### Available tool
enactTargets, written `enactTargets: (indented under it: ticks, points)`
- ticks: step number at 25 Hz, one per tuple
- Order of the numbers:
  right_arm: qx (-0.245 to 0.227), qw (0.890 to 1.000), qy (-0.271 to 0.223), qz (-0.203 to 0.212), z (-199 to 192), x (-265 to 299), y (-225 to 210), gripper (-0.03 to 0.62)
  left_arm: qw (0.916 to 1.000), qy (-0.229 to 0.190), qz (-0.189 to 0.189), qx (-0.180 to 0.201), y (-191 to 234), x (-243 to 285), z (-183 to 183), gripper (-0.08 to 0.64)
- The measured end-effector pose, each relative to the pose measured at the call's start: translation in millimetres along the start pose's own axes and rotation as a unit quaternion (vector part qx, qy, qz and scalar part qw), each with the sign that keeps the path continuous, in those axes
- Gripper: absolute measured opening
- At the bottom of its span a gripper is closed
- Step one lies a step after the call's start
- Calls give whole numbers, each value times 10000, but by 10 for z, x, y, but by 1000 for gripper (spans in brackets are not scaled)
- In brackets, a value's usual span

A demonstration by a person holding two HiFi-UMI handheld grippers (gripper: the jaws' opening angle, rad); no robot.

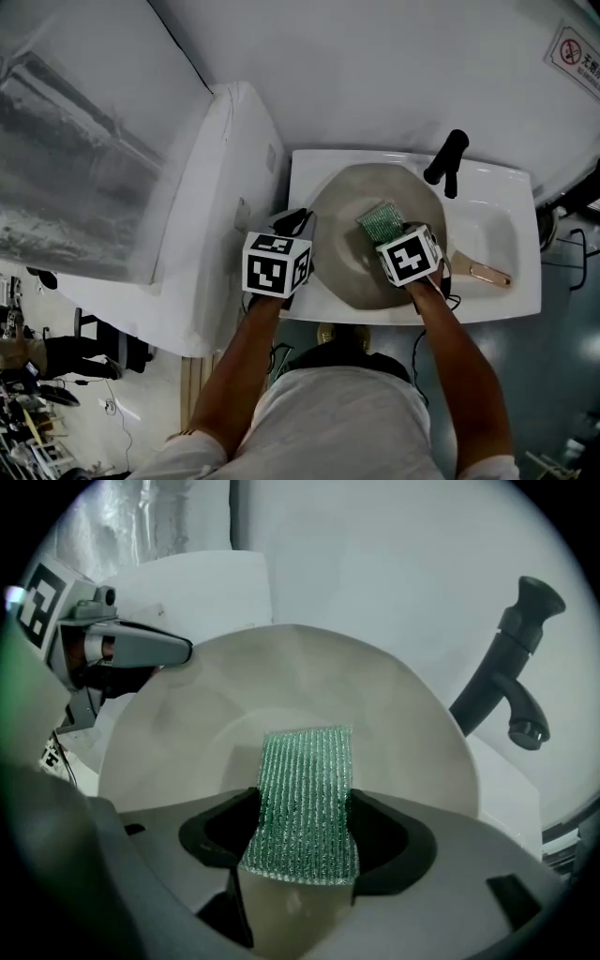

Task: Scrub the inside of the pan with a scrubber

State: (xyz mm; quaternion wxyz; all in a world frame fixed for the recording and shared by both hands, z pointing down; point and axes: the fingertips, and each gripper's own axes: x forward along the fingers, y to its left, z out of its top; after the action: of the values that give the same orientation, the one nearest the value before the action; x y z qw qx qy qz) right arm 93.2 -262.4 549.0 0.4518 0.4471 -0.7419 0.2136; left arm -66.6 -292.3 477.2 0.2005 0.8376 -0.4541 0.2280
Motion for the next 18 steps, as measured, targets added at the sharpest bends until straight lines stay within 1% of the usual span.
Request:
enactTargets:
  ticks: [2,5,13,15,18]
  points:
    - [-49,10000,14,-21,-7,-54,-22,304,10000,2,3,1,5,-4,-2,58]
    - [-169,9998,-13,81,0,-161,43,304,10000,7,-5,1,2,-4,-2,58]
    - [-490,9947,-193,879,147,-331,749,304,10000,-14,-30,-8,-1,-6,2,58]
    - [-617,9929,-165,1006,168,-292,900,304,10000,-17,-34,-8,-3,-4,1,58]
    - [-787,9912,24,1065,95,-205,999,304,10000,-17,-46,-15,-10,-6,-7,58]
